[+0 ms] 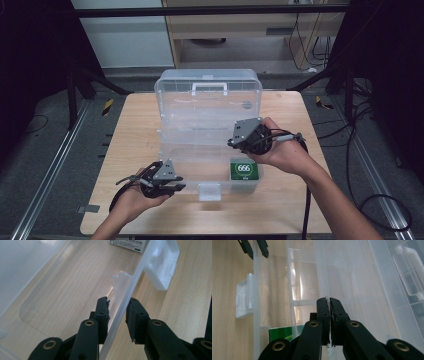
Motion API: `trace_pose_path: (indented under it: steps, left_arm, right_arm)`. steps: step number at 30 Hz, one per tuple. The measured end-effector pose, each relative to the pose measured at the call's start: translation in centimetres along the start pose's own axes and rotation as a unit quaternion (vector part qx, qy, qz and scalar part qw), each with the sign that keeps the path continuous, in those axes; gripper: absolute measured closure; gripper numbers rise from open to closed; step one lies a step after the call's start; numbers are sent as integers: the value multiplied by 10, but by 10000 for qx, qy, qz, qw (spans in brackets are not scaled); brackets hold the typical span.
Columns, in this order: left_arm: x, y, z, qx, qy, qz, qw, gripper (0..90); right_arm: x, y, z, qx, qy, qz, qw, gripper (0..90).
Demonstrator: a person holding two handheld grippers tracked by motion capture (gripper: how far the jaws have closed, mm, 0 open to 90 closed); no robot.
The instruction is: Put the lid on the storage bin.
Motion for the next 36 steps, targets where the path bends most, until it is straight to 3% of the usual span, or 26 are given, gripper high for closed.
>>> trace_pose_path:
  steps: [14,36]
  left_arm:
    - [0,0,1,-70,3,-4,10000,714]
    - [1,-1,0,-2,-28,6,10000,708]
  right_arm:
    - [0,-4,-8,25,62,83,9999,869]
    - [1,-8,-17,5,103,166,9998,866]
Point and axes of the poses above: each handheld gripper's, and its own axes: x roughly forward along the jaws, y roughly out of its top, z roughly to its right, the point moved 3 cm from there along x, roughly forward along the jaws, and after that the axes turned 7 degrees about y, right-handed, at the moved point
